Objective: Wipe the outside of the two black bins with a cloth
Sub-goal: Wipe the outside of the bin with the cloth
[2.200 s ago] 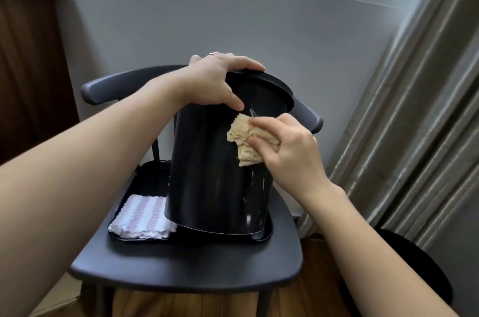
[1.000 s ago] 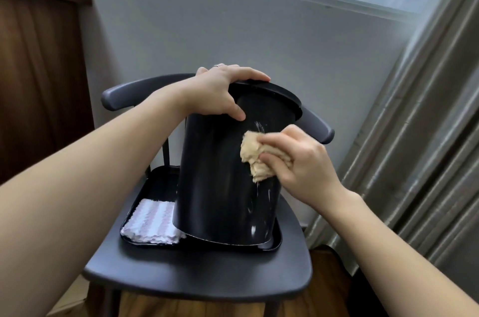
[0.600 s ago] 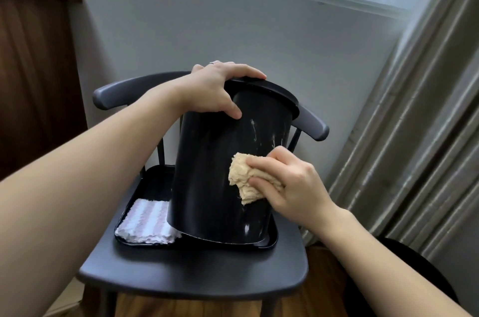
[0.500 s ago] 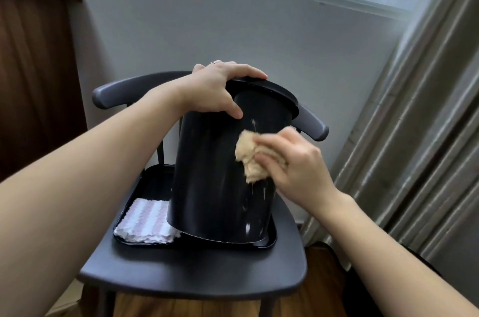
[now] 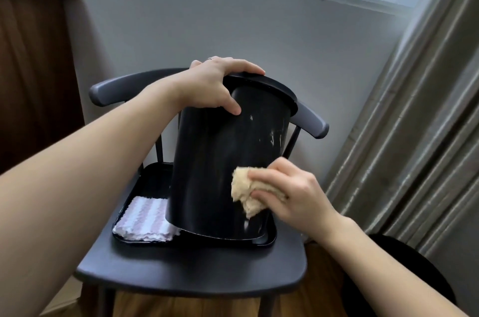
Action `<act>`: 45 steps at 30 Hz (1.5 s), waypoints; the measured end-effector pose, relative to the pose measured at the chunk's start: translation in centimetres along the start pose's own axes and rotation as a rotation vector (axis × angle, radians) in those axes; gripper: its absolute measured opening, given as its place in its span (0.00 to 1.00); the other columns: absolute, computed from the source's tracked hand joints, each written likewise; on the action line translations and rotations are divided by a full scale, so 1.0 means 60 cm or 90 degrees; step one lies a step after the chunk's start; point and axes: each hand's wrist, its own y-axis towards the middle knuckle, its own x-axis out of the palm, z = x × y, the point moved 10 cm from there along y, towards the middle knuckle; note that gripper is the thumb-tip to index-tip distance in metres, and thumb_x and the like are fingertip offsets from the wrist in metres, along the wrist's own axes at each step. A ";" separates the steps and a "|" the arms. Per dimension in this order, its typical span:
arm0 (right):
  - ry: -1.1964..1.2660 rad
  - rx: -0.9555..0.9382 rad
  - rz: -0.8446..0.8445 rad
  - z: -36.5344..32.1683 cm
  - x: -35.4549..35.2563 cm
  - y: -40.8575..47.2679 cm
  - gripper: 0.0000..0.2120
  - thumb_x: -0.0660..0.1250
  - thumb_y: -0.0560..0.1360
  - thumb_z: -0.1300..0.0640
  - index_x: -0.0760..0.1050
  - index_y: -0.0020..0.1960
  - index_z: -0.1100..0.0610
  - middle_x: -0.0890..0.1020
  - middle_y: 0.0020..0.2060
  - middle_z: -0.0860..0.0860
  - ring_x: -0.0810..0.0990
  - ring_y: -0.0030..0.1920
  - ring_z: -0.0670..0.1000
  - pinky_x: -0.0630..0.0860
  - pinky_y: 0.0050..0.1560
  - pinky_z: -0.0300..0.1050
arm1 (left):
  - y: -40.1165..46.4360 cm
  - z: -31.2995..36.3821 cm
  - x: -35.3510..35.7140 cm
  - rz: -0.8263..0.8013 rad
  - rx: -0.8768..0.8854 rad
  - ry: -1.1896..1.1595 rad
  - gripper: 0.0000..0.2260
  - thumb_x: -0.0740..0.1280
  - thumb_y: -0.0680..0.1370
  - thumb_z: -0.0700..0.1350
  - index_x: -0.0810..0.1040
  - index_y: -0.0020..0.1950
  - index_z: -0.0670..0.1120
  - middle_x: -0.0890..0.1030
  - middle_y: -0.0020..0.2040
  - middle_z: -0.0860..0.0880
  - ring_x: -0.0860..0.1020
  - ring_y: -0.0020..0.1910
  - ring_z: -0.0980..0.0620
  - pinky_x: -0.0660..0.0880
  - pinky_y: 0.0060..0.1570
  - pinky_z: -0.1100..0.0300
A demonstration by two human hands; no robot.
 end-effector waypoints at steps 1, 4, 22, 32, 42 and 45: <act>-0.005 0.022 0.032 0.009 -0.010 0.011 0.13 0.75 0.73 0.59 0.83 0.58 0.57 0.78 0.43 0.53 0.79 0.39 0.51 0.79 0.41 0.48 | 0.000 -0.001 -0.001 0.001 -0.003 -0.003 0.36 0.77 0.70 0.43 0.69 0.61 0.81 0.71 0.66 0.59 0.64 0.70 0.45 0.63 0.69 0.53; -0.033 0.088 0.117 0.029 -0.034 0.031 0.13 0.76 0.73 0.59 0.83 0.57 0.58 0.78 0.43 0.52 0.79 0.40 0.51 0.79 0.42 0.47 | -0.001 -0.001 0.000 -0.004 -0.002 -0.010 0.36 0.78 0.70 0.43 0.70 0.62 0.80 0.72 0.66 0.62 0.66 0.71 0.45 0.65 0.73 0.47; 0.005 0.094 0.102 0.005 -0.004 -0.010 0.13 0.76 0.73 0.57 0.82 0.57 0.58 0.78 0.44 0.52 0.79 0.39 0.51 0.79 0.41 0.48 | 0.005 -0.009 0.002 -0.016 0.006 -0.041 0.35 0.78 0.70 0.41 0.73 0.64 0.76 0.75 0.67 0.64 0.69 0.71 0.44 0.67 0.73 0.47; -0.033 0.032 0.056 -0.006 0.008 -0.054 0.12 0.73 0.76 0.57 0.81 0.59 0.56 0.78 0.43 0.52 0.79 0.39 0.53 0.79 0.38 0.49 | 0.008 -0.011 0.005 -0.037 0.011 -0.067 0.35 0.76 0.61 0.49 0.73 0.61 0.78 0.75 0.68 0.61 0.70 0.70 0.43 0.69 0.71 0.44; 0.040 -0.004 -0.028 -0.028 0.054 -0.110 0.13 0.73 0.75 0.54 0.78 0.59 0.53 0.76 0.45 0.50 0.77 0.39 0.49 0.78 0.39 0.44 | 0.013 -0.016 0.005 -0.039 0.014 -0.067 0.35 0.76 0.60 0.50 0.73 0.61 0.79 0.77 0.66 0.63 0.71 0.70 0.43 0.69 0.71 0.44; 0.029 -0.010 -0.021 -0.021 0.043 -0.085 0.12 0.73 0.76 0.56 0.80 0.59 0.55 0.76 0.44 0.51 0.77 0.39 0.50 0.78 0.39 0.46 | 0.013 -0.019 0.004 -0.036 0.013 -0.064 0.35 0.76 0.60 0.50 0.73 0.61 0.78 0.77 0.65 0.64 0.71 0.70 0.43 0.69 0.72 0.44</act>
